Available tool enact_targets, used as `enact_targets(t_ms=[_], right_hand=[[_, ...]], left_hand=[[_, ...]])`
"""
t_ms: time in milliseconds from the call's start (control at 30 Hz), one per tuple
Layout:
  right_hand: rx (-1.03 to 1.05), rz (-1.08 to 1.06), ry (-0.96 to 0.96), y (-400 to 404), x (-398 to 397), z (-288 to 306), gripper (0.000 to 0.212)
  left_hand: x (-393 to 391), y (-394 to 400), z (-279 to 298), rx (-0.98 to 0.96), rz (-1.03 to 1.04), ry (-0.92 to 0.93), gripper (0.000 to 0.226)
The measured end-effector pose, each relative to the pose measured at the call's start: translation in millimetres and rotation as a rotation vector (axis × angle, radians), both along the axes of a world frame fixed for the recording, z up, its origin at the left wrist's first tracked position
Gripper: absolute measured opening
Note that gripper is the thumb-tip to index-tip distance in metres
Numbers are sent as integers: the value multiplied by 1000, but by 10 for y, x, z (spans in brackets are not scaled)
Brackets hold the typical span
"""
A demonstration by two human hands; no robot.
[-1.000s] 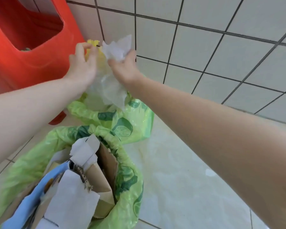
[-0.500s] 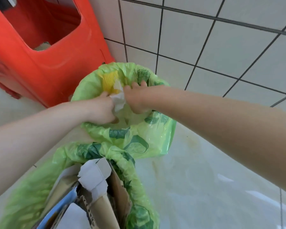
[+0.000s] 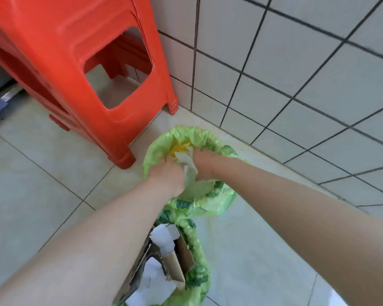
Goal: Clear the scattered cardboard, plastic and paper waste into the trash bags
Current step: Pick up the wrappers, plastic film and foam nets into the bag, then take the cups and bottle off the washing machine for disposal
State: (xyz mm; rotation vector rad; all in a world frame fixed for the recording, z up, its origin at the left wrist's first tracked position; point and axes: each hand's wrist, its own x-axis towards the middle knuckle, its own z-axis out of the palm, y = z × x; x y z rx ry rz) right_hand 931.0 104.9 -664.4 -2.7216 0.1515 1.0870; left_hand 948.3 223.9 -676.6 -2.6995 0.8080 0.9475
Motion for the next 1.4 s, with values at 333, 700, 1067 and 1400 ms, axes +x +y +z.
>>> enact_targets(t_ms=[333,700,1067,1400], right_hand=[[118,79,-16,331,-249,2204,59],[394,-97,-355,1927,-604,4348,39],[574,-13,-380,2991,-688,5684,32],[702,217,-482,3723,-307,6648,30]], left_hand=[[-373,821,1970,-367,354,162,24],[-834,2024,4339,-766,1056,65,16],[-1244,3246,5974,-904,1445,-283,13],[-1397,3990,6750,-1012,1709,-519,12]])
